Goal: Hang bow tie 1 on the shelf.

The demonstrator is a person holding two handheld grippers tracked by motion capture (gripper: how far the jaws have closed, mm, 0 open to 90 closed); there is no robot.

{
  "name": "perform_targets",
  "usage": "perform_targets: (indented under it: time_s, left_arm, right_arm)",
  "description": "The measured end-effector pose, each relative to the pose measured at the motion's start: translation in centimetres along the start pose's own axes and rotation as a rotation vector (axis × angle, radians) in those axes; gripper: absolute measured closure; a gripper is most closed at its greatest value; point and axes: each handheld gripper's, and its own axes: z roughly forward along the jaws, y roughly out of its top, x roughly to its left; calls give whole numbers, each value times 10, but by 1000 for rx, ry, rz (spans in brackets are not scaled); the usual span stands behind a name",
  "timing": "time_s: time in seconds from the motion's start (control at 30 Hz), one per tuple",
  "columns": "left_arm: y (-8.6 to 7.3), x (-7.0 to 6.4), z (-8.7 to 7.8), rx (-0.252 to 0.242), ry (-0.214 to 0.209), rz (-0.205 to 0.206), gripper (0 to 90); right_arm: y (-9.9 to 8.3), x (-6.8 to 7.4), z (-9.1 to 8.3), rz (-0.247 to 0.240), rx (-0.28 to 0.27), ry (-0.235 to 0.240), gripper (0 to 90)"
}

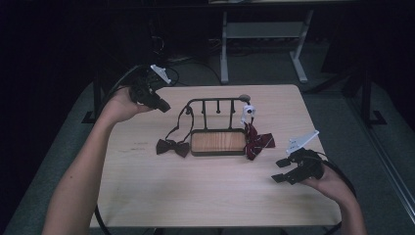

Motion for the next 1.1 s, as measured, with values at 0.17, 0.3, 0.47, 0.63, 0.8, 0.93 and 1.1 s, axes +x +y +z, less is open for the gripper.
perform_targets:
  time_s: [0.17,0.3,0.47,0.63,0.8,0.93,1.1]
  left_arm:
    - [-3,-3,0,-2,-10,5,824]
    - [-5,-8,1,0,-13,19,816]
    - [-12,-11,1,-15,-24,18,808]
    - [-20,-14,2,-19,-28,16,794]
    - [-28,-18,3,-19,-30,11,780]
    - [-35,-23,2,-38,-27,15,768]
    - [-40,-27,4,-34,-24,21,747]
  right_arm:
    - [-1,-1,0,3,-4,-3,366]
    - [-1,0,-1,8,-6,0,366]
    - [-2,-1,-1,9,-7,-7,363]
    - [-1,0,-1,6,-6,-10,361]
    - [-1,1,-3,3,-7,-17,359]
    - [0,3,-3,12,-9,-19,354]
    - [0,3,-3,10,-6,-25,347]
